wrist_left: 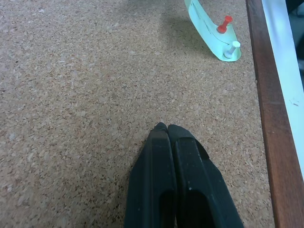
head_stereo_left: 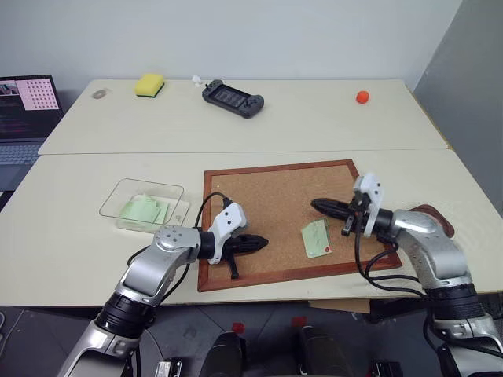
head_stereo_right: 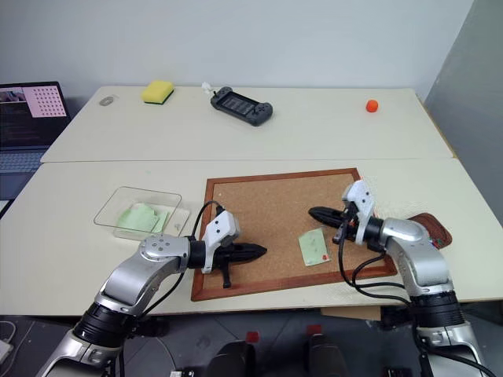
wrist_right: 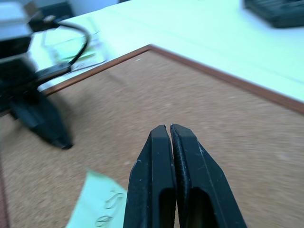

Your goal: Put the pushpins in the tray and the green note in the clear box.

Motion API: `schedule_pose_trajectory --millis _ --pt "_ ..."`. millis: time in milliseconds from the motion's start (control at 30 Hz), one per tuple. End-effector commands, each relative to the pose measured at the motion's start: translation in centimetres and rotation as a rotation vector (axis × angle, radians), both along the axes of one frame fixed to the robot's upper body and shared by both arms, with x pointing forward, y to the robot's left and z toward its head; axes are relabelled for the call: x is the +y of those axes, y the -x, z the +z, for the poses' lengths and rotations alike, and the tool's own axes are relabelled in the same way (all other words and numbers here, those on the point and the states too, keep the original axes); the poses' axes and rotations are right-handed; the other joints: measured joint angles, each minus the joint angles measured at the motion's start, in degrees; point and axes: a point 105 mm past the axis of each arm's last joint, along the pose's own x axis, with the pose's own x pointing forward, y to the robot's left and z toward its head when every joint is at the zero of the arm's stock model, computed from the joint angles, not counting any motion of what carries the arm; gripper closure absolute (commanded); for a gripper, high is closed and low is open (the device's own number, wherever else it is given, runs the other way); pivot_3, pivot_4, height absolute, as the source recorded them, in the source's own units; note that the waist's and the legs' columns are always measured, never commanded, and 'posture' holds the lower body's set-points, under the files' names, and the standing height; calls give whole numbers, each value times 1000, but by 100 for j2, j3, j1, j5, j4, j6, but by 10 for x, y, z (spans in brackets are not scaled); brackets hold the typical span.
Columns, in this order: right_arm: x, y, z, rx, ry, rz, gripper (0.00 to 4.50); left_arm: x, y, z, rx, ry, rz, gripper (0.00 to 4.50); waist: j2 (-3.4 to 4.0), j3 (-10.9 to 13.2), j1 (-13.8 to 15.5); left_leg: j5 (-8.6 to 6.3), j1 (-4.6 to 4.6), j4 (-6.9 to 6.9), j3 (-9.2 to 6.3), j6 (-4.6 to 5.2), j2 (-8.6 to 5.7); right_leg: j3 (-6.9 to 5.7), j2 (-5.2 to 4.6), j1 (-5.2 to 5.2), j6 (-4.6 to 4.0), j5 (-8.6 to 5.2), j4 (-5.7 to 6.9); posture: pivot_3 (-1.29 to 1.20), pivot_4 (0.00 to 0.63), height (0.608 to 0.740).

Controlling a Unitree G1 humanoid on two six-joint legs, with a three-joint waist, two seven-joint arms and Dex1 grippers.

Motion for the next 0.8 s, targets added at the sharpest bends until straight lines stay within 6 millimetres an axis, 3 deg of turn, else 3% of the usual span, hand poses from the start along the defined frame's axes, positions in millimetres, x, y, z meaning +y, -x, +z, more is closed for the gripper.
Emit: schedule_pose_trajectory --millis 33,200,367,567,800 --pt "-49 -8 20 -82 23 -262 4475 7 3 -22 40 -80 16 4500 4 -4 7 0 0 0 0 0 0 1 -1 2 0 0 0 0 150 740" --pt "-120 -14 17 -89 85 -626 4475 6 2 -23 40 -80 11 4500 18 -17 4 0 6 0 9 1 -4 6 -3 5 0 0 0 0 150 740" --pt "-163 -2 3 -35 125 -814 4475 5 2 -22 38 -83 -4 4500 28 -24 6 1 8 -1 11 2 -5 6 -2 8 0 0 0 0 150 740" --pt "-186 7 -12 49 106 -940 4475 7 -1 -21 35 -87 -5 4500 51 -38 -8 5 16 0 19 9 -7 16 0 13 3 1 1 0 150 740" --pt "-190 7 -24 112 50 -976 4475 8 -2 -20 31 -88 -5 4500 65 -46 -9 6 17 -1 19 10 -7 16 4 15 3 1 1 0 150 740"
